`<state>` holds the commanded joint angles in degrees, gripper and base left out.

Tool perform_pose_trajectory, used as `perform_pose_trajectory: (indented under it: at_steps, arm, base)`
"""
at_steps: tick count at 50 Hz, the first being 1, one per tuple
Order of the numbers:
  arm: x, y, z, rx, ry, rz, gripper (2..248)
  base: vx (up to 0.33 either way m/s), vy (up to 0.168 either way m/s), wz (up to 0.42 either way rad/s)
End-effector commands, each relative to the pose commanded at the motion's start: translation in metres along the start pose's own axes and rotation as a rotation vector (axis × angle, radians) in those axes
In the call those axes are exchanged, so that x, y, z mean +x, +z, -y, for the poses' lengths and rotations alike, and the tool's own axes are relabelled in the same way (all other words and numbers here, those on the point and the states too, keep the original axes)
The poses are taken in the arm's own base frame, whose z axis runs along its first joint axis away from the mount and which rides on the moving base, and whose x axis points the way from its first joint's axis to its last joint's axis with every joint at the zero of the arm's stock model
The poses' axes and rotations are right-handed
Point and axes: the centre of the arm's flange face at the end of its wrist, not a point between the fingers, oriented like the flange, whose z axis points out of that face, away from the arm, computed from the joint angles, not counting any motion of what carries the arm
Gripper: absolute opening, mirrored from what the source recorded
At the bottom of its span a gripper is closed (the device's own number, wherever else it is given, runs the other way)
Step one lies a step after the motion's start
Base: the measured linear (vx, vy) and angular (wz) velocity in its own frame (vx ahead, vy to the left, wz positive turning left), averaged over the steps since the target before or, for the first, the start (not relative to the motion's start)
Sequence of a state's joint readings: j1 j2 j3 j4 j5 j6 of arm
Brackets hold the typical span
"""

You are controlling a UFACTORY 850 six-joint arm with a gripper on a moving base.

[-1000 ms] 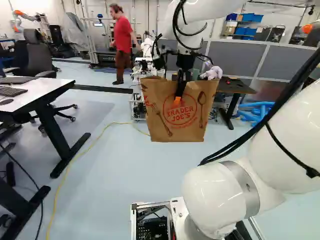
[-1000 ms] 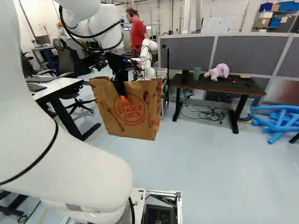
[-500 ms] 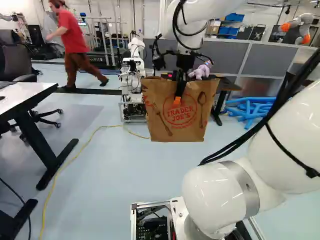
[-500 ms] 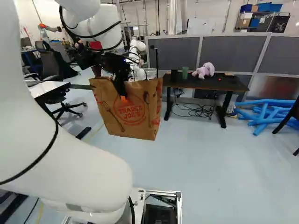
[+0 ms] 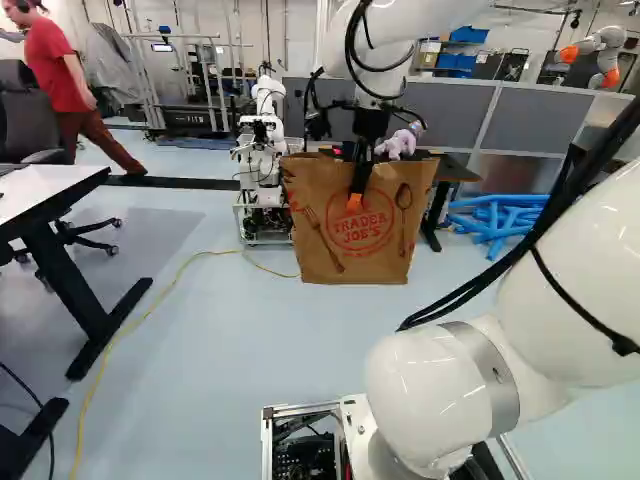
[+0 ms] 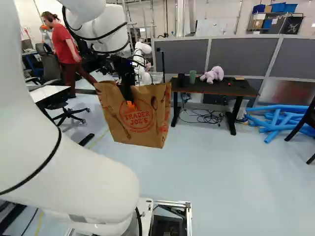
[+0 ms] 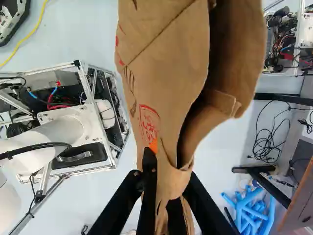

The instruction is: Pick up the bag on the ground and place it on the table

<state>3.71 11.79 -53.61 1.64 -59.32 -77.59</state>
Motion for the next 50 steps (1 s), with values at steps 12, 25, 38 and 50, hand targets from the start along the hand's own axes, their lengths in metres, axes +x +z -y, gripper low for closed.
perform_pose_trajectory:
  at_steps: [12,25,38,50]
  arm:
    - [0.0,0.0,0.0,0.0,0.0,0.0,21]
    - [0.0,0.0,0.0,0.0,0.0,0.0,21]
    - [0.0,0.0,0.0,0.0,0.0,0.0,21]
    - [0.0,0.0,0.0,0.0,0.0,0.0,21]
  base:
    - [0.02,-0.167,0.001]
    - [0.088,-0.172,0.005]
    - [0.123,-0.178,0.015]
    - [0.124,-0.185,0.014]
